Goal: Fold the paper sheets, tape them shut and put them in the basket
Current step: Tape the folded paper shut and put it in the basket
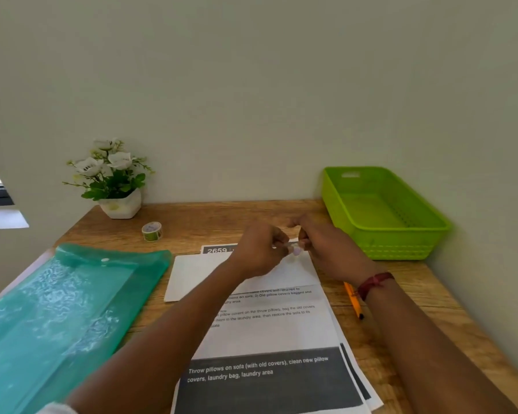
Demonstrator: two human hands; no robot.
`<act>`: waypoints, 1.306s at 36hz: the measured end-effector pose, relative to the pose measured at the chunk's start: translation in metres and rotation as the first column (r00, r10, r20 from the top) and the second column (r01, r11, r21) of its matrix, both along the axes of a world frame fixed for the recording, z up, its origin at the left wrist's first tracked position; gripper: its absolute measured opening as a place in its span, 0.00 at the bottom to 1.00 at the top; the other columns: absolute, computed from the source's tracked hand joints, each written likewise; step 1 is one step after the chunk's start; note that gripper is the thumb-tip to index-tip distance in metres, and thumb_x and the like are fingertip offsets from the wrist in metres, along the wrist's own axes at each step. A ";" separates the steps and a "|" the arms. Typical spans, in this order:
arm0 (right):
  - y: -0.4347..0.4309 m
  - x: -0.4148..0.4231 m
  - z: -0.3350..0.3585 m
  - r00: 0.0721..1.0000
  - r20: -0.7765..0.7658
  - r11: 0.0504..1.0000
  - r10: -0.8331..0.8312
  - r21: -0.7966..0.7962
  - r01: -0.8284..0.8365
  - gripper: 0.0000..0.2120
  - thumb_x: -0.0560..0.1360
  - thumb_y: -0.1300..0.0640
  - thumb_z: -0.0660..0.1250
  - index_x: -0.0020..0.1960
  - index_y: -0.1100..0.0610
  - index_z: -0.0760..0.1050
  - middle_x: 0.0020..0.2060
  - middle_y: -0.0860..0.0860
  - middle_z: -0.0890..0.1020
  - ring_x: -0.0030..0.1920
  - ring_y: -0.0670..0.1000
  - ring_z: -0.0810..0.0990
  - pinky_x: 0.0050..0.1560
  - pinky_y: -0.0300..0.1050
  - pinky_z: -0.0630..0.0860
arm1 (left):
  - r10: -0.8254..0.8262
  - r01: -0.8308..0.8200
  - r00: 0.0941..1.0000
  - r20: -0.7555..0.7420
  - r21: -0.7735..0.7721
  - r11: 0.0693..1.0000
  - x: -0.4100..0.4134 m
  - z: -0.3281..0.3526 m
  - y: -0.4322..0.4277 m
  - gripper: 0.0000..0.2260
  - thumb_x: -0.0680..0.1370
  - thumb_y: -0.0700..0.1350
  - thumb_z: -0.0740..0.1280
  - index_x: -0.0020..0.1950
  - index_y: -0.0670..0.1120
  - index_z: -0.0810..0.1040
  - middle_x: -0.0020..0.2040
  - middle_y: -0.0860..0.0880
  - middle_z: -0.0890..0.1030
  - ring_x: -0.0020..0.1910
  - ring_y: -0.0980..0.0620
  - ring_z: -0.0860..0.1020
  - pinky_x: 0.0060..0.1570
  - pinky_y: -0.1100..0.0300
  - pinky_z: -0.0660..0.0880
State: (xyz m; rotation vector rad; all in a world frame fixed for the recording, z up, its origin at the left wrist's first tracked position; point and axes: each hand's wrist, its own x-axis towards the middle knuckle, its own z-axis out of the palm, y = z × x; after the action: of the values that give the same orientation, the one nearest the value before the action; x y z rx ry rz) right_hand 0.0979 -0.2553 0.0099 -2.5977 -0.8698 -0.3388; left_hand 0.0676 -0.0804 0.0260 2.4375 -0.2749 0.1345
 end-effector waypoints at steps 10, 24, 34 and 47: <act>0.006 0.000 -0.003 1.000 -0.015 1.000 0.021 -0.017 -0.021 0.31 0.70 0.72 0.61 0.68 0.48 0.64 0.46 0.45 0.79 0.46 0.53 0.78 0.37 0.46 0.69 | 0.008 -0.019 0.999 -0.041 -0.270 0.963 0.008 -0.022 0.009 0.02 0.76 0.44 0.73 0.44 0.48 0.86 0.33 0.53 0.80 0.32 0.55 0.78 0.32 0.60 0.75; 0.016 0.004 -0.010 0.970 -0.176 0.876 -0.167 0.425 0.228 0.17 0.75 0.70 0.59 0.58 0.54 0.74 0.39 0.50 0.81 0.44 0.50 0.81 0.43 0.46 0.78 | 0.085 -0.105 0.994 -0.068 -0.381 0.919 0.013 -0.027 0.011 0.05 0.77 0.46 0.71 0.43 0.48 0.84 0.31 0.56 0.79 0.27 0.58 0.76 0.25 0.67 0.70; 0.028 -0.008 0.004 0.750 -0.660 0.689 -0.046 0.523 0.502 0.10 0.72 0.54 0.74 0.47 0.57 0.76 0.34 0.56 0.84 0.31 0.50 0.80 0.22 0.38 0.68 | 0.150 -0.146 0.988 -0.025 -0.426 0.893 0.016 -0.031 0.011 0.06 0.77 0.48 0.72 0.44 0.46 0.83 0.38 0.54 0.81 0.30 0.60 0.75 0.32 0.68 0.68; 0.022 -0.014 0.008 0.699 -0.715 0.695 -0.005 0.500 0.517 0.14 0.71 0.62 0.75 0.52 0.58 0.74 0.40 0.60 0.85 0.31 0.52 0.80 0.23 0.38 0.70 | 0.134 -0.117 0.991 0.022 -0.368 0.922 0.016 -0.033 0.006 0.06 0.77 0.46 0.71 0.44 0.44 0.83 0.40 0.48 0.83 0.31 0.56 0.76 0.40 0.55 0.78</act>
State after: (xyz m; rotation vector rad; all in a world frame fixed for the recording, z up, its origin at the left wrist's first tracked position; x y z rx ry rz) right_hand 0.0837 -0.2333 0.0178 -1.8821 -0.0229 0.2019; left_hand 0.0836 -0.0745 -0.0074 2.0798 -0.1012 0.2752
